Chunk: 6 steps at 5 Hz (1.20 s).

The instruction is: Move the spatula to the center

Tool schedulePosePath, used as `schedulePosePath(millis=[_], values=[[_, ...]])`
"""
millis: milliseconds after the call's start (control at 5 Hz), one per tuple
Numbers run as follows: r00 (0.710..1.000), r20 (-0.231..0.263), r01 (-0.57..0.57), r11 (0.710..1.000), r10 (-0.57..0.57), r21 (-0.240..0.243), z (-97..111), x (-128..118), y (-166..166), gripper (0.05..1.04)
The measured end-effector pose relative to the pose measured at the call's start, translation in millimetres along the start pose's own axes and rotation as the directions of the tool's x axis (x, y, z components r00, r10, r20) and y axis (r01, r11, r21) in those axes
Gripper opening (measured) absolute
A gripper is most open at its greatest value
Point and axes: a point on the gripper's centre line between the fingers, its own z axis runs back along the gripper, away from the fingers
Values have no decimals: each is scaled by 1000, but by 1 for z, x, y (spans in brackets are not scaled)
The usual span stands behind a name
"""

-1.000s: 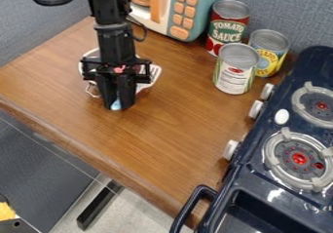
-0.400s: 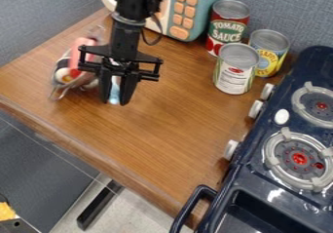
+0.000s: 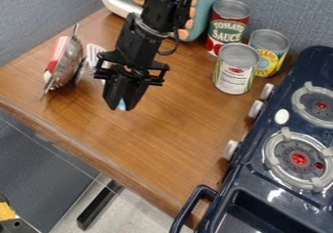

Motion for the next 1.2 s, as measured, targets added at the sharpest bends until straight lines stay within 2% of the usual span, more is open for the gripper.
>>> schedulePosePath(millis=[200, 400, 600, 800, 1000, 1200], values=[[998, -15, 54, 998, -54, -17, 0, -1, -2, 301], [983, -34, 178, 982, -180, -59, -2, 1, -4, 301], [899, -49, 429, 898, -435, -97, -11, 12, -9, 301], [786, -12, 614, 784, -618, -90, -20, 21, -17, 301], [738, 2, 671, 733, -675, -114, -33, 36, -17, 301], [662, 16, 746, 656, -750, -114, -46, 44, -24, 364]])
